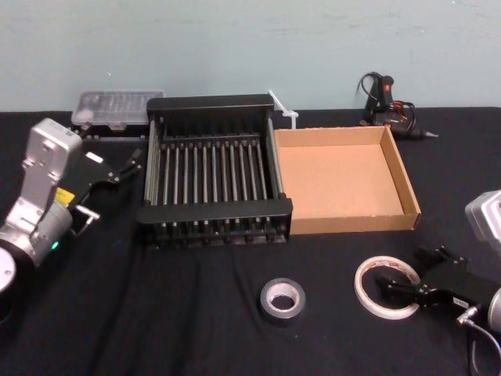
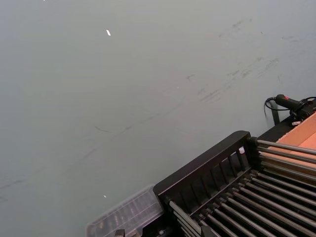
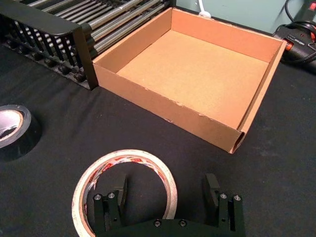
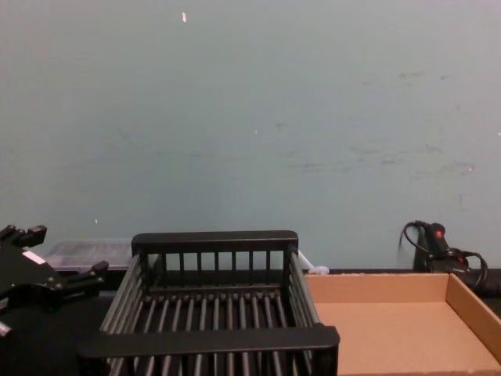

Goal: Pick up the white tape and place it into the black box , Pick up the silver tape and place it into the brown box.

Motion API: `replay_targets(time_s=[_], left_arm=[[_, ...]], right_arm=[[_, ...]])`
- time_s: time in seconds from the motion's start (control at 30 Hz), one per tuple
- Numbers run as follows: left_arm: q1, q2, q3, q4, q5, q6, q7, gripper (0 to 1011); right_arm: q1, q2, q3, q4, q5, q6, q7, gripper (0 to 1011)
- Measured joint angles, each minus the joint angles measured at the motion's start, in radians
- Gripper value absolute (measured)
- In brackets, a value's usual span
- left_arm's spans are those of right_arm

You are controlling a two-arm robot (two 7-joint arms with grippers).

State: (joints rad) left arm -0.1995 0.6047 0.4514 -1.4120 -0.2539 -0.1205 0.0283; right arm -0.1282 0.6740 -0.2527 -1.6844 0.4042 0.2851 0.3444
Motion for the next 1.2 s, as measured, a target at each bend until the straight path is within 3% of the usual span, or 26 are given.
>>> replay_targets(time_s=[1.2], left_arm=[[0.000, 0.000, 0.000, 0.000, 0.000, 0.000, 0.000, 1001]], right_arm=[[0.004, -0.021, 0.015, 0.012, -0.019, 0.019, 0.027, 1002]])
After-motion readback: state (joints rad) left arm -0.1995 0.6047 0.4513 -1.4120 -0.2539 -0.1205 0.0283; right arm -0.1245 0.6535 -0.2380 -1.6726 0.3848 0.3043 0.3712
